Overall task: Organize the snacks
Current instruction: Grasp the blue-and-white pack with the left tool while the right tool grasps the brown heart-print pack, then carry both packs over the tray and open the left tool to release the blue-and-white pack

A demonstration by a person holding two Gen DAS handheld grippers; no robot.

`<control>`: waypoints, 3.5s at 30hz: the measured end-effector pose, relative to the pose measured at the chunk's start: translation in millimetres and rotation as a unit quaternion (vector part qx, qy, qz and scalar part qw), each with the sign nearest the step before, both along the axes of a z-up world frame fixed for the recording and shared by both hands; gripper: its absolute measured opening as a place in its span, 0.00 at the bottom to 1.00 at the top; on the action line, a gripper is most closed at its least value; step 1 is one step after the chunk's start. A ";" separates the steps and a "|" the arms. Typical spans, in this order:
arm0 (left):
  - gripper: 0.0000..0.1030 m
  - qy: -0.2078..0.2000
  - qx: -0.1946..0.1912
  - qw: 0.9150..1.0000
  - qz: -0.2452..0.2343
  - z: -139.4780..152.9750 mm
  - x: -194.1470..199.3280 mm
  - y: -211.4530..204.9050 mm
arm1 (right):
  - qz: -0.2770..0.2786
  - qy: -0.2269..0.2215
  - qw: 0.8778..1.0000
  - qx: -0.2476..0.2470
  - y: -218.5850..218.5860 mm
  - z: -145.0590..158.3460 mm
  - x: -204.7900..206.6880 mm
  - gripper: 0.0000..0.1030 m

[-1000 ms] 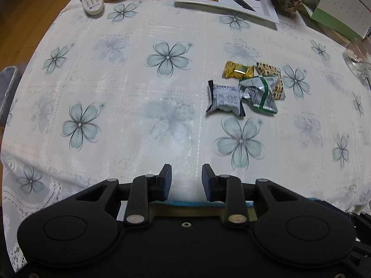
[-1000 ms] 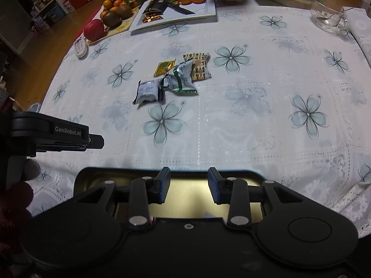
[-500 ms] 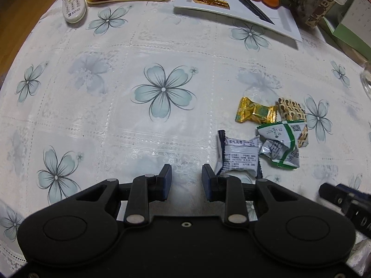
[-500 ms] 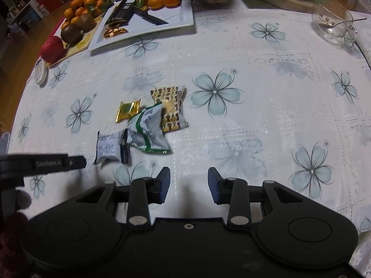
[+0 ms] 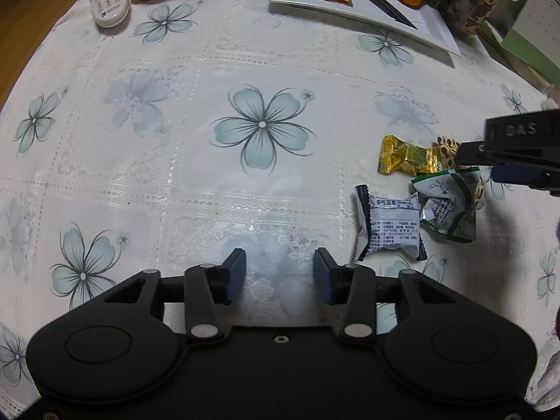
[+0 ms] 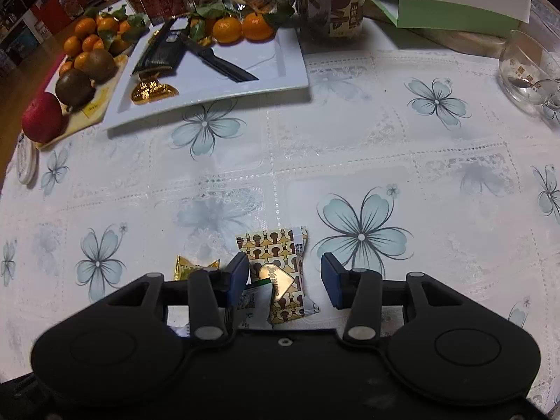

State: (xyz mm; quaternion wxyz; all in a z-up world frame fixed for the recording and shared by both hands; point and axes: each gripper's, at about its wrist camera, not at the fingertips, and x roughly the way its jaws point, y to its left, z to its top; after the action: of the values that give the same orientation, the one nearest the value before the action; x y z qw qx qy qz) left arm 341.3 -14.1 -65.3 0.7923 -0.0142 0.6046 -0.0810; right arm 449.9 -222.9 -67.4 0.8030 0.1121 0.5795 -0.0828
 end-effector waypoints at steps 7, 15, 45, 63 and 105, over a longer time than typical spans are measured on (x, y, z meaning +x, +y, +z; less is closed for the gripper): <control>0.64 -0.013 0.021 1.000 -0.014 -3.3 -6.0 -15.4 | 0.006 0.026 0.999 -0.029 14.3 -21.6 5.7 0.45; 0.62 -0.001 -0.031 0.999 0.014 -2.3 -1.8 5.0 | -0.029 -0.006 0.999 -0.041 -22.4 -6.6 -19.3 0.32; 0.61 -0.004 0.045 0.999 0.002 13.8 27.4 -83.2 | -0.034 -0.081 0.996 0.013 -96.8 1.9 -169.6 0.32; 0.50 0.010 0.012 1.000 0.020 43.7 -10.1 -71.5 | -0.029 -0.083 0.996 0.031 -85.4 9.6 -178.0 0.32; 0.50 -0.009 0.031 0.998 0.051 61.0 -211.4 6.7 | -0.019 -0.060 0.994 0.088 -7.4 74.6 -365.1 0.32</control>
State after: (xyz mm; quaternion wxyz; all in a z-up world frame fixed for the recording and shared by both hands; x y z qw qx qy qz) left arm 129.9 -7.4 -4.3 0.8008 -0.0196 0.5982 -0.0220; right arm 84.8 -230.3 7.2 0.8216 0.1984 0.5330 -0.0396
